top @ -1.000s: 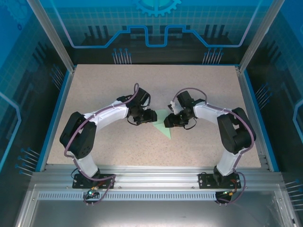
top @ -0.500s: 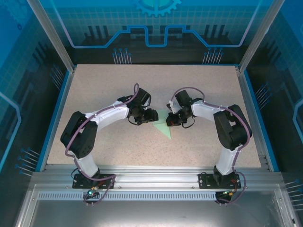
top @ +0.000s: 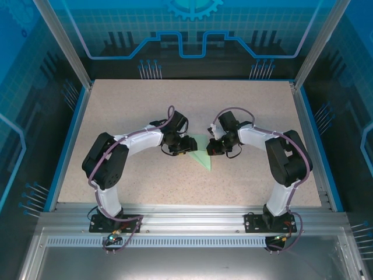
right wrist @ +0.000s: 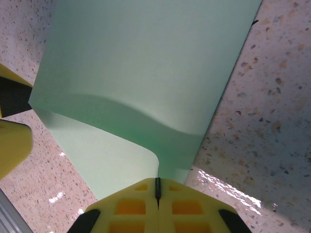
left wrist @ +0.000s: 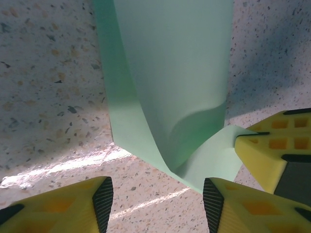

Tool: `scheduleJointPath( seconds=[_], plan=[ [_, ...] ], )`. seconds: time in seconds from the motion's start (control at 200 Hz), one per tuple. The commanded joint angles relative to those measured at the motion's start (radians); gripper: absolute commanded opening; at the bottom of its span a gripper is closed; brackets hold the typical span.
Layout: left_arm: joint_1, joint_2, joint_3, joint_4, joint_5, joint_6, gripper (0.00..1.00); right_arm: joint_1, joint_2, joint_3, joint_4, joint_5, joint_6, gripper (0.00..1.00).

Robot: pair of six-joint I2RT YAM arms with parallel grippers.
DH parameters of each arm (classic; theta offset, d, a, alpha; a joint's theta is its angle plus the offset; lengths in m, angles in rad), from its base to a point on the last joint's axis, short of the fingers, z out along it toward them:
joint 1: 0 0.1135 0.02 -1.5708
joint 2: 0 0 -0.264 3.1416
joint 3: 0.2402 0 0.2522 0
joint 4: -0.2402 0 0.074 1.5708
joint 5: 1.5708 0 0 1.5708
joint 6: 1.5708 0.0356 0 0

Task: Fold a paper plane with a square sheet of paper (fold left side to right side)
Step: Fourth fold the wing at the center of the table.

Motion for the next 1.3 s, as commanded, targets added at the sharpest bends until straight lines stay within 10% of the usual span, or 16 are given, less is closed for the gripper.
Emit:
scheduleJointPath(
  seconds=[0.0, 0.38, 0.52, 0.86, 1.296],
  plan=[
    [-0.009, 0.039, 0.037, 0.026, 0.044, -0.016, 0.55, -0.019, -0.023, -0.014, 0.004, -0.015, -0.003, 0.01],
    [-0.025, 0.098, 0.091, 0.042, 0.04, -0.049, 0.25, -0.018, -0.036, -0.015, 0.006, -0.01, -0.008, 0.06],
    [-0.028, 0.1, 0.104, 0.025, 0.036, -0.062, 0.14, -0.018, -0.111, -0.043, 0.016, 0.078, -0.009, 0.25],
    [-0.033, 0.086, 0.124, -0.002, 0.044, -0.089, 0.13, 0.154, -0.356, -0.274, 0.139, 0.342, -0.058, 0.41],
    [-0.035, 0.087, 0.138, -0.019, 0.048, -0.101, 0.13, 0.348, -0.288, -0.312, 0.268, 0.511, -0.117, 0.42]
  ],
)
